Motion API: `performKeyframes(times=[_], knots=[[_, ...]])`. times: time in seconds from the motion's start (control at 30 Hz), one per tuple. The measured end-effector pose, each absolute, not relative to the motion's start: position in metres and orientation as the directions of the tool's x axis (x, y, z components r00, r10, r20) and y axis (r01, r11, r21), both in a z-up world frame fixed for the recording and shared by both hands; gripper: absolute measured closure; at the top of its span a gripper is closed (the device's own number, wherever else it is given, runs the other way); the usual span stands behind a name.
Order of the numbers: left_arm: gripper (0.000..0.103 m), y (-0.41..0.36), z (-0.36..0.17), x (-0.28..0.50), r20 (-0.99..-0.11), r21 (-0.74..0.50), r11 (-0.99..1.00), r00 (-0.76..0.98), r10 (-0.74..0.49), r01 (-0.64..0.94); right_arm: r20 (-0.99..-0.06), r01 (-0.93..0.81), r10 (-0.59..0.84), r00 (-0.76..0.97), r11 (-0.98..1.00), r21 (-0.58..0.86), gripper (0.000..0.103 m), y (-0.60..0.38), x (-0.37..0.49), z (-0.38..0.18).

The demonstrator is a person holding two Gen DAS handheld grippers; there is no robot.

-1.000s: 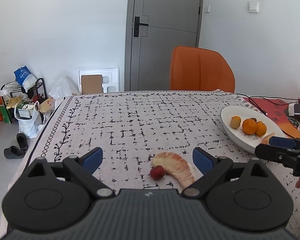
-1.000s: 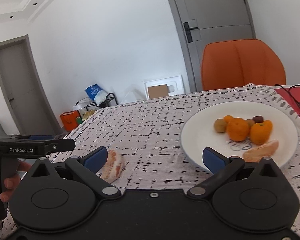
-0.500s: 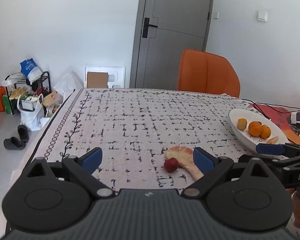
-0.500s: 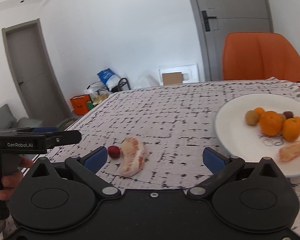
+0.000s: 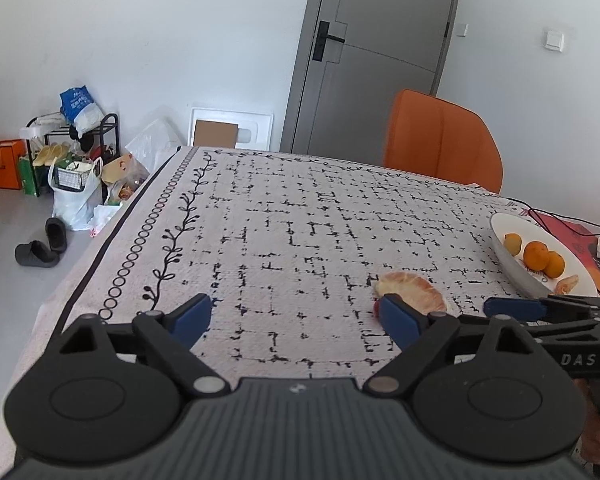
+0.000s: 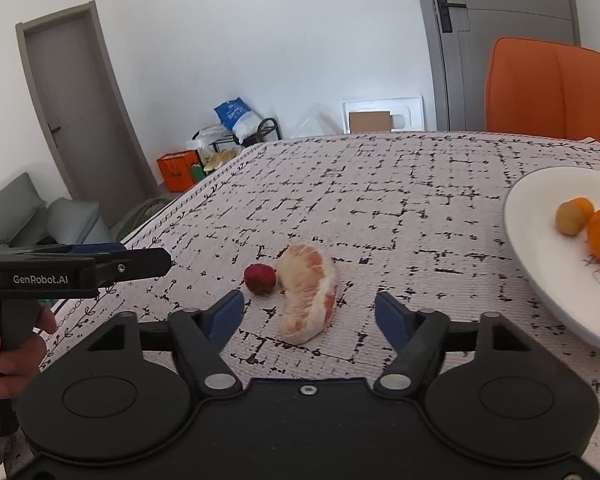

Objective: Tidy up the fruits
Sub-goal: 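Grasp the small red fruit with the left tool while the right tool grasps the pink pomelo segment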

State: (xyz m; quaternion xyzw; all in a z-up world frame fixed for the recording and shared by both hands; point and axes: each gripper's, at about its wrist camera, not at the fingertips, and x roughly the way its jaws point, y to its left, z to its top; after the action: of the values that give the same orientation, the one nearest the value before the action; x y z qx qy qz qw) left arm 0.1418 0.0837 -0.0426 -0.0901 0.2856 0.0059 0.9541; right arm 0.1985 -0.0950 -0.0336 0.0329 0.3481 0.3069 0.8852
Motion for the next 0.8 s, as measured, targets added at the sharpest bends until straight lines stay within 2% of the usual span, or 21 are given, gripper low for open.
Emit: performKeyframes(times=[0.1,0.17,0.23,0.33,0.4,0.63,0.8], knots=[[0.017,0.087,-0.044,0.141,-0.549,-0.171,0.983,0.835,-0.040,-0.065,-0.607,-0.521,0.562,0.561,0.810,0.269,0.041,-0.090,0.201,-0.037],[0.018,0.090,-0.044,0.140,-0.549,-0.173,0.983,0.835,-0.037,-0.070,-0.617,-0.519,0.558,0.555,0.812,0.267,0.046,-0.085,0.203,-0.040],[0.018,0.092,-0.045,0.140,-0.551,-0.174,0.982,0.834,-0.033,-0.076,-0.627,-0.521,0.557,0.544,0.811,0.268,0.055,-0.081,0.205,-0.043],[0.018,0.095,-0.047,0.140,-0.556,-0.176,0.981,0.831,-0.032,-0.080,-0.629,-0.534,0.552,0.547,0.809,0.245,0.059,-0.076,0.205,-0.046],[0.018,0.094,-0.048,0.143,-0.562,-0.176,0.981,0.826,-0.033,-0.080,-0.635,-0.535,0.529,0.563,0.819,0.208,0.070,-0.073,0.205,-0.046],[0.018,0.081,-0.049,0.149,-0.563,-0.170,0.985,0.824,-0.066,-0.037,-0.635,-0.513,0.522,0.569,0.829,0.222,0.076,-0.086,0.207,-0.045],[0.029,0.064,-0.051,0.158,-0.570,-0.166,0.986,0.815,-0.102,0.008,-0.639,-0.498,0.510,0.576,0.839,0.220,0.078,-0.098,0.205,-0.044]])
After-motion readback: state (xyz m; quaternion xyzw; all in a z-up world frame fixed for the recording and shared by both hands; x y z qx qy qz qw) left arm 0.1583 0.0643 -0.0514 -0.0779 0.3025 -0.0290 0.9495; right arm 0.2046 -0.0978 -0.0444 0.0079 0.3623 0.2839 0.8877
